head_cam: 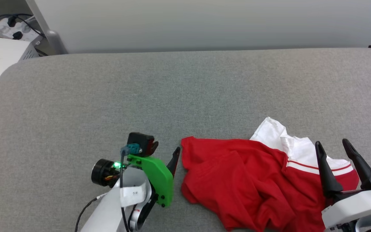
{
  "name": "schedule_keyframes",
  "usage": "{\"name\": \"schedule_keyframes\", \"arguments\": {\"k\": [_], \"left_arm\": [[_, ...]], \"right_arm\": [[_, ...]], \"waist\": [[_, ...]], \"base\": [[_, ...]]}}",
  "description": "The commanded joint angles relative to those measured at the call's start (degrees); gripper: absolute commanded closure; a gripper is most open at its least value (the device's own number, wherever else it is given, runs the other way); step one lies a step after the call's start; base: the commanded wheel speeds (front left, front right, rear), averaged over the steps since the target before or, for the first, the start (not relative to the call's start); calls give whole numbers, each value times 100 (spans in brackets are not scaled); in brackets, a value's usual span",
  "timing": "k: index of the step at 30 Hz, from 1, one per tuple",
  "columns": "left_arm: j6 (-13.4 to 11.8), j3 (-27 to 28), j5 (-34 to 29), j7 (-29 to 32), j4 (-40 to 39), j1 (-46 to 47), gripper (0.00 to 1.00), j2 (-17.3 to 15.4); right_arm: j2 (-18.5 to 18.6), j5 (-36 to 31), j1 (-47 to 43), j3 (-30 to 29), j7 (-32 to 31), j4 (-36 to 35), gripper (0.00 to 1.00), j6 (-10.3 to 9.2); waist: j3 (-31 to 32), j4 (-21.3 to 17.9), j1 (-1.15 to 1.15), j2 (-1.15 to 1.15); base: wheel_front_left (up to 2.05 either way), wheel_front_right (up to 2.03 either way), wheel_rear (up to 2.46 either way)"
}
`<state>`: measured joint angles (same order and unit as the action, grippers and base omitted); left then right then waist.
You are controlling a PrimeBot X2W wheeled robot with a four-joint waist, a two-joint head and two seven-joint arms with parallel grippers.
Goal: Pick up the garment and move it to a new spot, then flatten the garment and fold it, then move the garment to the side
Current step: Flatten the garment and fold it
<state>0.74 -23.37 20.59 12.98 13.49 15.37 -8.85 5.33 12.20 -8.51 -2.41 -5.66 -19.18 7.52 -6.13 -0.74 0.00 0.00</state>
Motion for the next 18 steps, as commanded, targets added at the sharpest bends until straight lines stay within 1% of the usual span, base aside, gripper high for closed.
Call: {"name": "schedule_keyframes", "arguments": {"k": [1, 10, 14, 16, 17, 18], "left_arm": [[90, -92, 25, 196, 71, 222, 0, 36], [398, -644, -199, 1219, 802, 1135, 0, -7], [548, -1042, -304, 1807, 1169, 1389, 0, -128], [608, -1332, -368, 2179, 1346, 1478, 0, -228], [631, -1467, -335, 2344, 1409, 1498, 8, -260], [646, -1575, -290, 2478, 1448, 1505, 60, -283]], "right_arm": [[48, -13, 149, 34, 49, -39, 0, -3], [154, 202, 533, 181, 224, 129, 0, -3], [147, 293, 627, 195, 301, 271, 0, -3], [136, 327, 653, 199, 326, 335, 0, -3], [126, 339, 661, 211, 331, 364, 0, -3], [117, 343, 665, 218, 335, 380, 0, -3]], "waist": [[-296, -200, 0, 0], [-922, -537, 0, 0], [-1024, -631, 0, 0], [-1035, -656, 0, 0], [-1033, -671, 0, 0], [-1029, -678, 0, 0]], "base": [[0, 0, 0], [0, 0, 0], [0, 0, 0], [0, 0, 0], [0, 0, 0], [0, 0, 0]]}}
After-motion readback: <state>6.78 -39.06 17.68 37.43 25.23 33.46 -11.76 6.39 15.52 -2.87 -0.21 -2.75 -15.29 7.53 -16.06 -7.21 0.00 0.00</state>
